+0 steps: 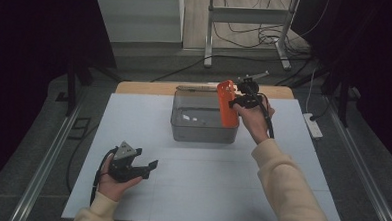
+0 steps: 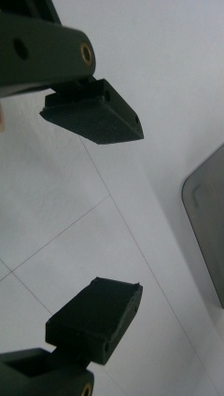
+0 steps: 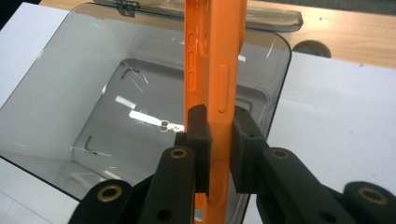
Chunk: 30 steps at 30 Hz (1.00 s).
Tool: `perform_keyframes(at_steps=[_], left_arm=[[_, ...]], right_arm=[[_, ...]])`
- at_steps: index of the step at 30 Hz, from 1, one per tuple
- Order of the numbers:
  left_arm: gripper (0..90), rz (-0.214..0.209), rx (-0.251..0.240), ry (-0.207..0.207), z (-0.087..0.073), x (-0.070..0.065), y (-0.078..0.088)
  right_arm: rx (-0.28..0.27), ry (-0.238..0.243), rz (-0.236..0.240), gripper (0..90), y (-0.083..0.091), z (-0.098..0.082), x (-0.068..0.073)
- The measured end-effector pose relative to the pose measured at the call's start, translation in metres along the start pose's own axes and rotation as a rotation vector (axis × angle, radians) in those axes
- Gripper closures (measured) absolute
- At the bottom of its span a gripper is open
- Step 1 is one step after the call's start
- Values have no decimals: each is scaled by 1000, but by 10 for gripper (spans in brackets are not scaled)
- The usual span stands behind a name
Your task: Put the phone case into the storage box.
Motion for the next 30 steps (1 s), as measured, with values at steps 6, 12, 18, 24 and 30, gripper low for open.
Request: perform_keyframes(at_steps=[6,12,18,24,30], left_arm=[[226,-1,1,1,0,0,0],[227,1,0,0,0,0,0],[226,0,-1,0,0,0,0],[226,1,-2,0,0,0,0],[226,0,1,-2,0,0,0]], right_arm=[[18,0,-16,796,-5,-1,-1],[41,-8,-30,796,-10,-2,-3],[50,-9,-36,796,-12,-3,-3],[57,-15,-29,796,-15,-4,-2],[63,-17,-34,796,-18,-4,-2]])
Point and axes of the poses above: each handheld gripper's, and its own axes: y roughly backward along the jaws, z roughly out of its top, x roughly to its left, the point moved 7 cm from there along -y, roughly forward along the jaws, and after that the axes turned 6 degrees about y, right-handed, at the moved point
